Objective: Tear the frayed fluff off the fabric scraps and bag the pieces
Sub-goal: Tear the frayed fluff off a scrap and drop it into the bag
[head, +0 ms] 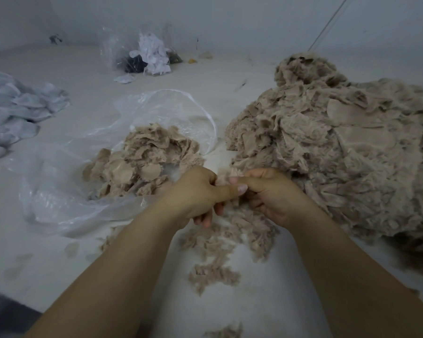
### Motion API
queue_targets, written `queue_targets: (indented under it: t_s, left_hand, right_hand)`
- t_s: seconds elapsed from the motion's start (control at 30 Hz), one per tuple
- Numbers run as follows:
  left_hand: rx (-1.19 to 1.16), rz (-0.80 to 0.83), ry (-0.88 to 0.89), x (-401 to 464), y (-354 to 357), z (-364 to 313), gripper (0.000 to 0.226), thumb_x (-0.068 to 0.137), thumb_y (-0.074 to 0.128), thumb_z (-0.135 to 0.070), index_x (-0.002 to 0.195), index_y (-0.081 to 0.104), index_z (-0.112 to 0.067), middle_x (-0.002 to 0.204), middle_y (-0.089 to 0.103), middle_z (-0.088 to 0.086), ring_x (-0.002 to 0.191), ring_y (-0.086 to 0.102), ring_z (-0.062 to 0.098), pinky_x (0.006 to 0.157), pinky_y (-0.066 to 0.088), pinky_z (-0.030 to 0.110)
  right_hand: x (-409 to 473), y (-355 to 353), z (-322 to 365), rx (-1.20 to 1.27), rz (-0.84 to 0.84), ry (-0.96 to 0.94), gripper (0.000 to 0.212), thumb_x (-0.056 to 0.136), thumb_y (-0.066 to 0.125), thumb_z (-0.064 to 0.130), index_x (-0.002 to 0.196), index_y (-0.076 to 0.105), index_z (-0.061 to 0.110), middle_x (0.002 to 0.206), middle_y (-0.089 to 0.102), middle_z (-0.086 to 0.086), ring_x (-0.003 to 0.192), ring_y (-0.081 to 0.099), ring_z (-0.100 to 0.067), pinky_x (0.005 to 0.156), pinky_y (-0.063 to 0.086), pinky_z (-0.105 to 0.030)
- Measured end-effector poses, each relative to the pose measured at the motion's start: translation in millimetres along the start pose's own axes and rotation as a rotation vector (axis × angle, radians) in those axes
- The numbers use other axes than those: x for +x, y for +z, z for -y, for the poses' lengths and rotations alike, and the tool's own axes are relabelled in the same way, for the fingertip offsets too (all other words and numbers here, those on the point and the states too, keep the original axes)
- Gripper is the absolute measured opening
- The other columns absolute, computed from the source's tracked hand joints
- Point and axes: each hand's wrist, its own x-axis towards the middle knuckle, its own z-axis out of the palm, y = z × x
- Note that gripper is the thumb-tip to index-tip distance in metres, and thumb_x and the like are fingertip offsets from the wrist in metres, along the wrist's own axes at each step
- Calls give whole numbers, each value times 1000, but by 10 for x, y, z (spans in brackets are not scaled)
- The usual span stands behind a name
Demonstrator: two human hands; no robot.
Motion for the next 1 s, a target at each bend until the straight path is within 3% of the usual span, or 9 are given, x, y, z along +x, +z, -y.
queue_targets:
  t_s: [0.1,0.27,0.33,0.43,0.5,0.6,0.8,0.87,1.0]
  left_hand:
    - [-116,4,-8,32,18,35,25,94,66,-17,81,57,2,55,61,12,32,47,18,33,32,21]
    - [-280,48,-41,42,-102,60,30,94,61,-8,65,56,-2,49,56,13,27,45,17,30,29,17]
    - [-596,-199,47,114,-149,28,18,96,57,-5,89,66,8,59,60,13,38,53,18,35,38,21]
    - [-897,-460,223,216,-193,2,42,96,58,-3,135,45,5,107,62,21,76,71,25,67,59,33]
    - [-706,-430,165,224,-127,25,43,92,64,-1,132,48,2,101,61,17,67,68,20,64,58,34]
    - [-159,-174,50,168,39,88,6,84,74,-5,87,70,-7,61,61,11,39,52,17,38,42,24]
    - [409,81,186,142,226,114,22,66,90,-19,78,71,-16,65,61,-7,50,51,-4,49,42,12]
    - [472,64,256,132,233,108,18,71,85,-11,76,69,-17,63,57,-10,50,51,-5,50,40,11]
    - [187,-67,175,122,187,107,14,76,76,-2,73,65,-10,59,55,-7,45,46,-1,46,40,17]
  right_hand:
    - [43,-20,-31,37,-29,23,23,86,70,14,63,65,12,46,40,4,37,30,-5,35,26,-16]
    - [82,-26,-55,96,-48,25,26,90,65,16,65,58,10,48,38,4,38,28,-4,36,21,-16]
    - [92,-38,-56,109,-48,34,29,94,60,17,67,65,9,49,38,5,38,27,-4,37,19,-16]
    - [94,-44,-57,117,-51,38,29,96,58,19,74,74,10,51,41,6,40,28,-3,38,20,-16]
    - [96,-43,-50,128,-49,46,29,98,56,19,76,73,9,51,41,6,40,28,-3,38,21,-15]
    - [94,-40,-40,164,-58,63,34,100,53,22,75,73,9,52,41,5,40,29,-3,37,22,-14]
    - [97,-55,-48,182,-86,59,33,100,54,25,79,71,7,54,42,4,41,31,-3,37,27,-14]
    - [95,-57,-45,178,-85,57,31,100,53,24,81,70,5,53,41,4,40,31,-3,37,26,-14]
    - [84,-37,-30,148,-96,24,29,96,58,24,77,70,7,50,45,4,39,40,-5,37,35,-16]
